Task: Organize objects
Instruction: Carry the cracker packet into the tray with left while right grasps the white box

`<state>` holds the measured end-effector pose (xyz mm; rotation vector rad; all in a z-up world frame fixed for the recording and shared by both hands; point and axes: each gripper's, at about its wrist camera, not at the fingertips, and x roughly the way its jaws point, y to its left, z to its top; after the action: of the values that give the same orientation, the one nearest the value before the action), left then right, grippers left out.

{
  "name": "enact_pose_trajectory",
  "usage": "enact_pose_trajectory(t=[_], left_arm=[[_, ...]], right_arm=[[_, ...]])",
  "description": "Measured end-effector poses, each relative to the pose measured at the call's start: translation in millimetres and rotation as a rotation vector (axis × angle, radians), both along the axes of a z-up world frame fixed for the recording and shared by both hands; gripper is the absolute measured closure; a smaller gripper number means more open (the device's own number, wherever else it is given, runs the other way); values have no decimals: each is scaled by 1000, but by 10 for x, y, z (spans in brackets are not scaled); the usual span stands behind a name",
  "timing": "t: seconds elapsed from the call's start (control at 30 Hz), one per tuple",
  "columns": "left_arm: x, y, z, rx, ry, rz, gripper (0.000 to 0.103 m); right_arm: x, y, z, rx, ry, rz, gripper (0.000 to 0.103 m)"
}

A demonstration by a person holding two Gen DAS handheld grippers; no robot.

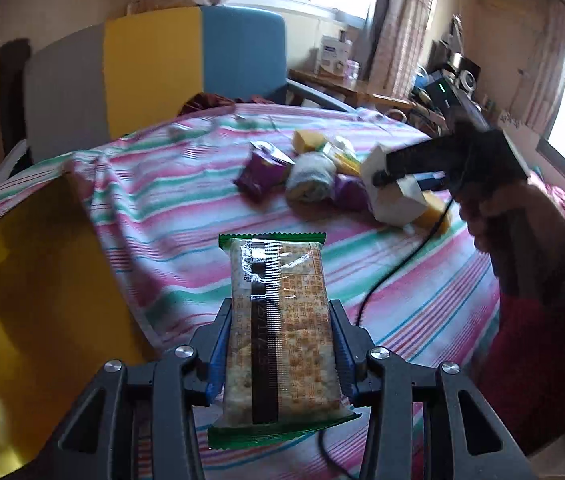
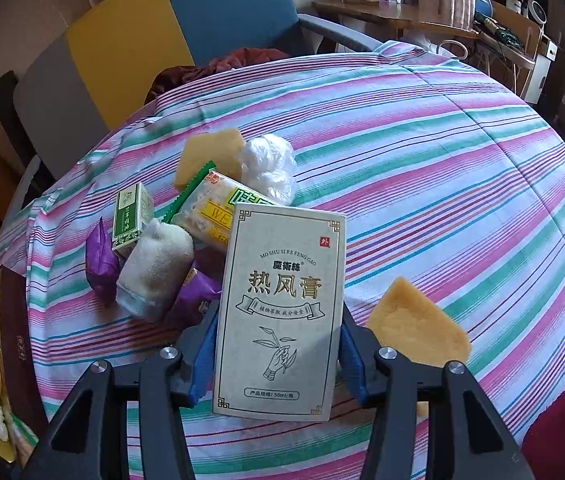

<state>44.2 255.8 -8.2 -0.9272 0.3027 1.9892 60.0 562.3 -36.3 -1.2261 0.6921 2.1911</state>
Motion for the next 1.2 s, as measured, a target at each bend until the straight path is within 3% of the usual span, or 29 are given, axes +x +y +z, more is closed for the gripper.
enact_pose_trajectory(t=[0.17,0.23,0.33,0.53,0.9,1.2], left_arm=[[-449,-673,161,-4,-66,191,58],[-686,-1019,120,-29,-121,295,58],[-950,-1467,19,-95,-136,414,58],[-1318,-1984,-213,-182,-178,545,58],[-1434,-2032,-560,-241,-214,614,58],[-1318,-2017,-513,-231,-198,619,56]], right_arm=[[-11,-49,13,18,-4,17,50],[-18,-71,22,25,-4,25,50],[-23,-100,36,26,2,37,50],[-32,-129,58,30,10,49,50],[-32,-153,65,34,13,53,50],[-28,-164,86,39,21,48,50]])
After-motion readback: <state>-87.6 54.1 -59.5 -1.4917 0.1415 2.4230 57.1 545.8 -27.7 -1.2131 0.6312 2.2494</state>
